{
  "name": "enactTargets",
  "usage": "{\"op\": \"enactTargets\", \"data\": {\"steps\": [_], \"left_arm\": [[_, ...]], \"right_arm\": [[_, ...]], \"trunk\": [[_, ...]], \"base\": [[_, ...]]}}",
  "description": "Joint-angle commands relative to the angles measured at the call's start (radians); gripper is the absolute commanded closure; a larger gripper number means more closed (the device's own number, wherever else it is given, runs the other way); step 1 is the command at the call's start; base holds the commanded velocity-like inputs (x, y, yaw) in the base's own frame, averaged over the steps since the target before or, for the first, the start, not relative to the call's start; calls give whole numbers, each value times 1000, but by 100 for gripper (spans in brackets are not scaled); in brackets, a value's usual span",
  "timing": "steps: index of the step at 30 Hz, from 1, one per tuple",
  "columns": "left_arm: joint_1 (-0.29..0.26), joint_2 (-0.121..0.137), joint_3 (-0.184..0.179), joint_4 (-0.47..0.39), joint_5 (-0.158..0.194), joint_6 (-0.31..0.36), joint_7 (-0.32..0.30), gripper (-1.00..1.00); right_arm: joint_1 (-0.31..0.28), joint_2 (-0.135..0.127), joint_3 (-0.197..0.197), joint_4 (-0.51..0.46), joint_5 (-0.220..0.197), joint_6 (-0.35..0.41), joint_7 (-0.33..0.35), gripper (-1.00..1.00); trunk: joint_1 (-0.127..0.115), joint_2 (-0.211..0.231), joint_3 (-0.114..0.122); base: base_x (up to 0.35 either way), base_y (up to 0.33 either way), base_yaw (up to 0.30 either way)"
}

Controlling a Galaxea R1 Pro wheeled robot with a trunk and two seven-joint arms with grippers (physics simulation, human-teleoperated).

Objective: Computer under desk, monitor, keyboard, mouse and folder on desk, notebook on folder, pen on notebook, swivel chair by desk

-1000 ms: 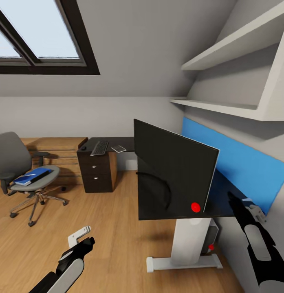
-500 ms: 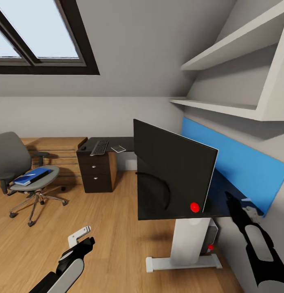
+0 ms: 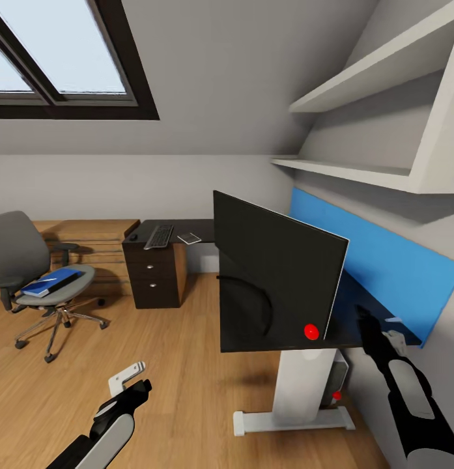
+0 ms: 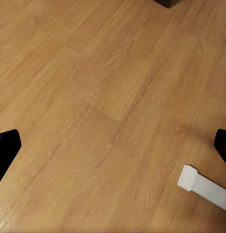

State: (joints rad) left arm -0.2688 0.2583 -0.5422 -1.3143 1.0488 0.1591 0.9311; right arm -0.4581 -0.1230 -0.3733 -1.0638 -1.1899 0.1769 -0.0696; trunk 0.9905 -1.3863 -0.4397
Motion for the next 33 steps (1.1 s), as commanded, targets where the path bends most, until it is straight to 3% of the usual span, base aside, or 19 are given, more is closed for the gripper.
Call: {"op": "enactTargets", "data": {"steps": [1, 10, 27, 33], "left_arm": [[-1, 1, -2, -1, 2, 5, 6, -100], [-1, 1, -2, -2, 2, 5, 6, -100], [-1, 1, -2, -2, 2, 5, 8, -100], [-1, 0, -2, -2, 2, 5, 8, -100]], "right_arm": [[-1, 5, -1, -3, -9, 5, -6, -100], [-1, 31, -2, -4, -8, 1, -8, -100], [-1, 31, -2, -4, -8, 5, -12, -100], [-1, 27, -3, -4, -8, 6, -12, -100]], "trunk": [[0, -1, -1], [0, -1, 2], [0, -1, 16], [0, -1, 16]], "base": [[0, 0, 0], [0, 0, 71], [0, 0, 191], [134, -106, 38]]}}
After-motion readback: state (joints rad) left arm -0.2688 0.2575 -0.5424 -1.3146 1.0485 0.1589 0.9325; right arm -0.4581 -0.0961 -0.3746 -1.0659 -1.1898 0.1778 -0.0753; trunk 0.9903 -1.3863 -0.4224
